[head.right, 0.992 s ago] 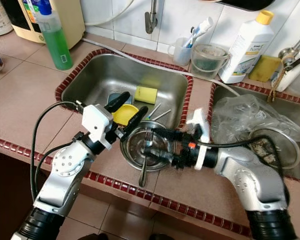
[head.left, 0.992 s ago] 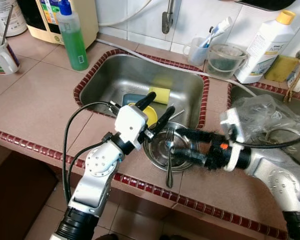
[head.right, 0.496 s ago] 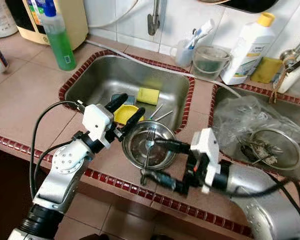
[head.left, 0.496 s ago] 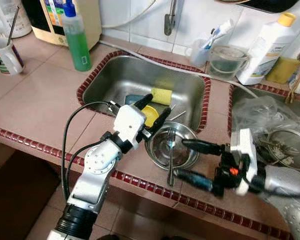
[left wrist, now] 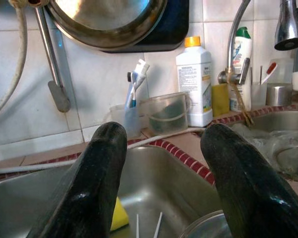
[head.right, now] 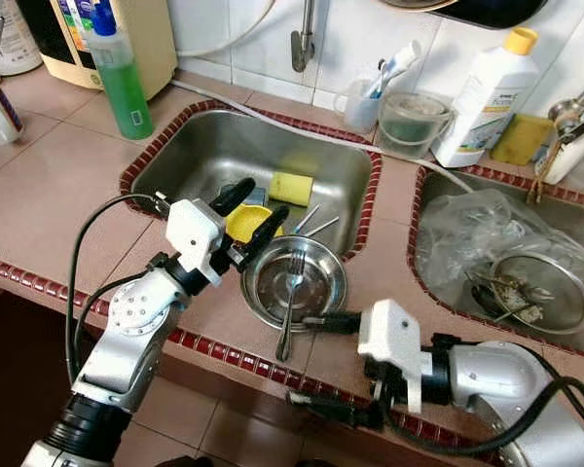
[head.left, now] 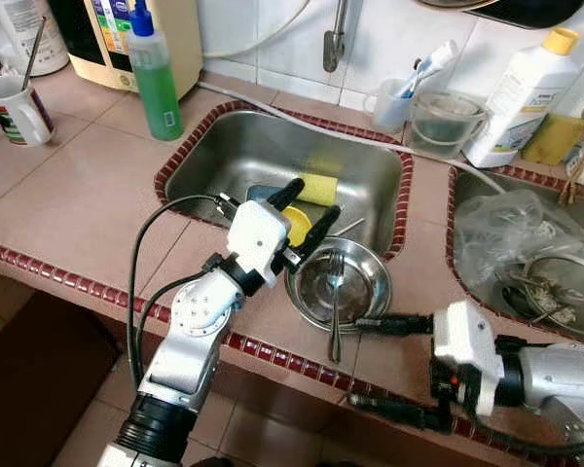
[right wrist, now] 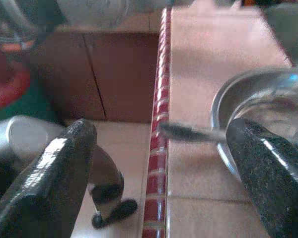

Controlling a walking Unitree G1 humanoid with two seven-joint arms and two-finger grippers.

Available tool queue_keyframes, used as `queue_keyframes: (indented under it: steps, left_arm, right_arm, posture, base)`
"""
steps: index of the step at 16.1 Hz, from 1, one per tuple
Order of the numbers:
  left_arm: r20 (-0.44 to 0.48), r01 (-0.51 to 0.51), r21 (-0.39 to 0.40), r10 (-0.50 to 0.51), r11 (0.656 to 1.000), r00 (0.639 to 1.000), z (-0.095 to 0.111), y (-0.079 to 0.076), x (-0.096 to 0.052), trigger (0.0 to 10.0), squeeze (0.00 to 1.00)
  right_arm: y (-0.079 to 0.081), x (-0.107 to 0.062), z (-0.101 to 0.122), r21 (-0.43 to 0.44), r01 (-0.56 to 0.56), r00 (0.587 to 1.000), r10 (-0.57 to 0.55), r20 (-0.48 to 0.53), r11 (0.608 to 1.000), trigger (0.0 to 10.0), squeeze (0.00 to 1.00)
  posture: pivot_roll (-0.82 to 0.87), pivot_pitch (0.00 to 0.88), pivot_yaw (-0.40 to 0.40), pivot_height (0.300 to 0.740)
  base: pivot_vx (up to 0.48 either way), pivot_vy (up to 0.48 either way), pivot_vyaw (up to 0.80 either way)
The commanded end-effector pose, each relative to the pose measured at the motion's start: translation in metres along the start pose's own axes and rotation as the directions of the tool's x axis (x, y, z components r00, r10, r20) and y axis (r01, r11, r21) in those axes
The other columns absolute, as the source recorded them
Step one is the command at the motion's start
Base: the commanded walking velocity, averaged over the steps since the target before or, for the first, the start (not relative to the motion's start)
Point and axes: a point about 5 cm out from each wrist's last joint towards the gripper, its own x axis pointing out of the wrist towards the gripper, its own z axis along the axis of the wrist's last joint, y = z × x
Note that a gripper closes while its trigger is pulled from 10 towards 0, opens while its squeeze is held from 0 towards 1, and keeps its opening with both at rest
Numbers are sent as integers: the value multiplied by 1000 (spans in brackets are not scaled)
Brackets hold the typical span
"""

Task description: Kitchen organization

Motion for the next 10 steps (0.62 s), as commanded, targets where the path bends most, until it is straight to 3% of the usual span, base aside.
queue_keyframes:
  steps: [1,7,10]
  left_arm:
    - [8,4,1,-4,1000,1000,1,-3,2,10000,0]
    - [18,-10,-2,10,1000,1000,2,-4,2,10000,0]
    - [20,-13,-5,13,1000,1000,2,-5,2,10000,0]
  right_arm:
    - [0,-2,-4,-20,-21,999,20,-34,1000,10000,0]
    - [-18,2,-18,-246,-13,987,-27,-161,969,10000,0]
    - [-23,12,-20,-351,37,988,-87,-126,936,10000,0]
  posture:
    - [-132,113,-67,740]
    - [-128,116,-88,740]
    - [-126,122,-88,740]
  base:
    - [0,0,0]
    - [0,0,0]
    - [0,0,0]
